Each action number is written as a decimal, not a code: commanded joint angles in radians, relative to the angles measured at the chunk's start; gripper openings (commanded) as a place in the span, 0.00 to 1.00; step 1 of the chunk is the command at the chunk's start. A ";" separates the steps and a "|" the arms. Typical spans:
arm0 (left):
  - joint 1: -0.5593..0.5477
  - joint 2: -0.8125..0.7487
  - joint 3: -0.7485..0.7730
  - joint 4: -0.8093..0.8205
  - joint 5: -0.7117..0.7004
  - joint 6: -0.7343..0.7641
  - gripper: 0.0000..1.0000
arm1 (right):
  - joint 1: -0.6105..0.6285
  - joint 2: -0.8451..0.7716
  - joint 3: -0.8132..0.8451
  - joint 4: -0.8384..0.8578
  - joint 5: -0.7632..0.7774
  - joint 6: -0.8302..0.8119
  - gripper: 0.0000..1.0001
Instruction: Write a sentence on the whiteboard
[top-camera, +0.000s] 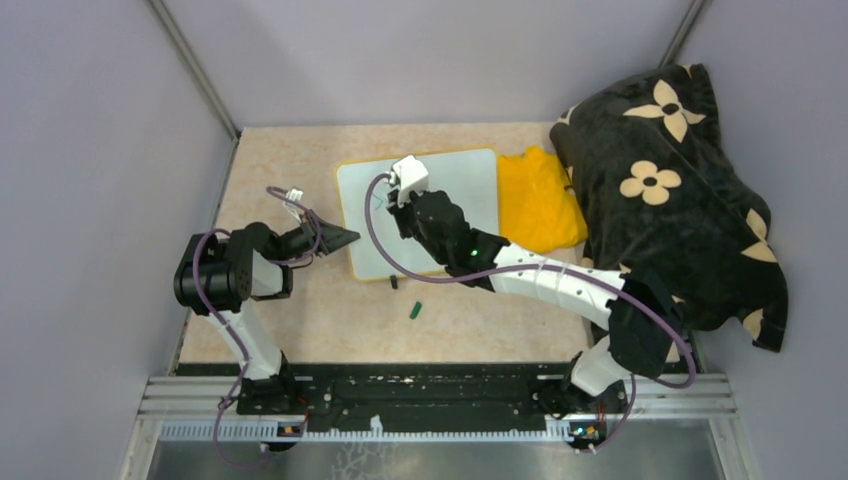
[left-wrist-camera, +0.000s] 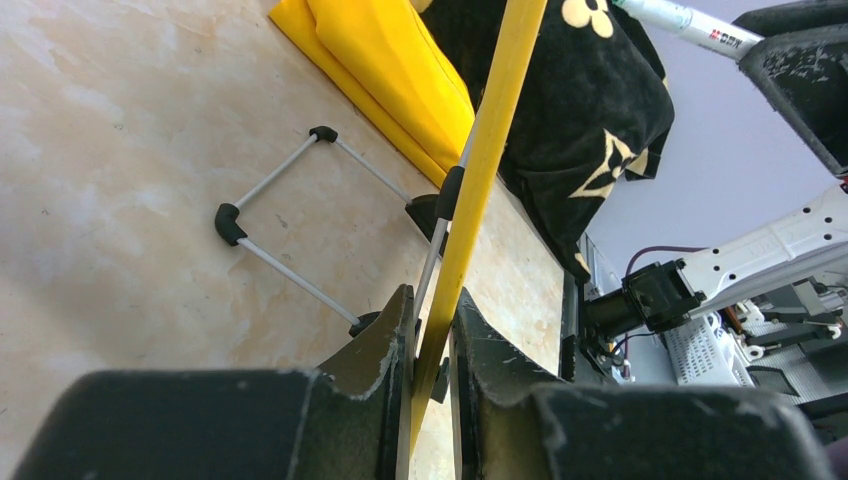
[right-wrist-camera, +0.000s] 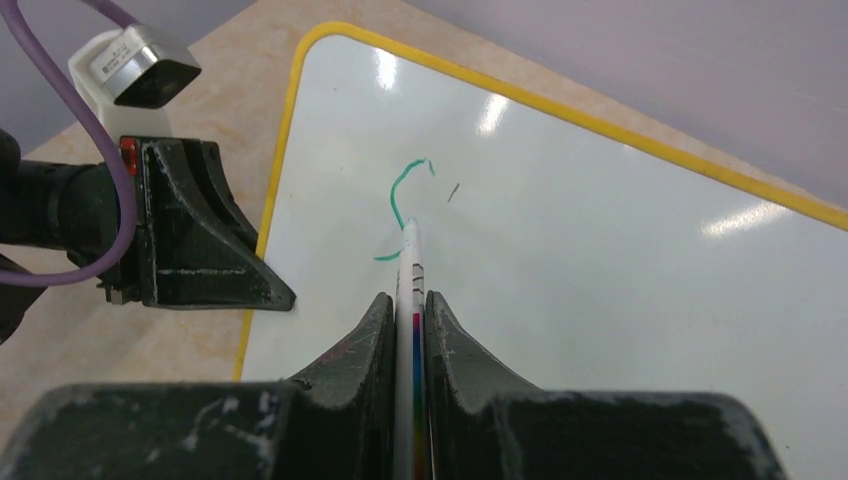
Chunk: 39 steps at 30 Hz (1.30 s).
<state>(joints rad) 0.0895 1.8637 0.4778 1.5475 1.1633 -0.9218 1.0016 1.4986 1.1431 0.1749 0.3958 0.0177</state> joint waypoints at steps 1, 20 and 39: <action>0.006 -0.016 -0.007 0.204 -0.017 0.012 0.00 | 0.005 0.029 0.094 0.005 0.018 -0.007 0.00; 0.006 -0.016 -0.007 0.205 -0.017 0.011 0.00 | 0.000 0.105 0.164 -0.089 0.080 0.040 0.00; 0.006 -0.016 -0.007 0.206 -0.019 0.011 0.00 | -0.018 0.132 0.196 -0.112 0.086 0.066 0.00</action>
<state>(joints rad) 0.0895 1.8633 0.4778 1.5475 1.1629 -0.9218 0.9951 1.6150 1.2724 0.0444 0.4595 0.0723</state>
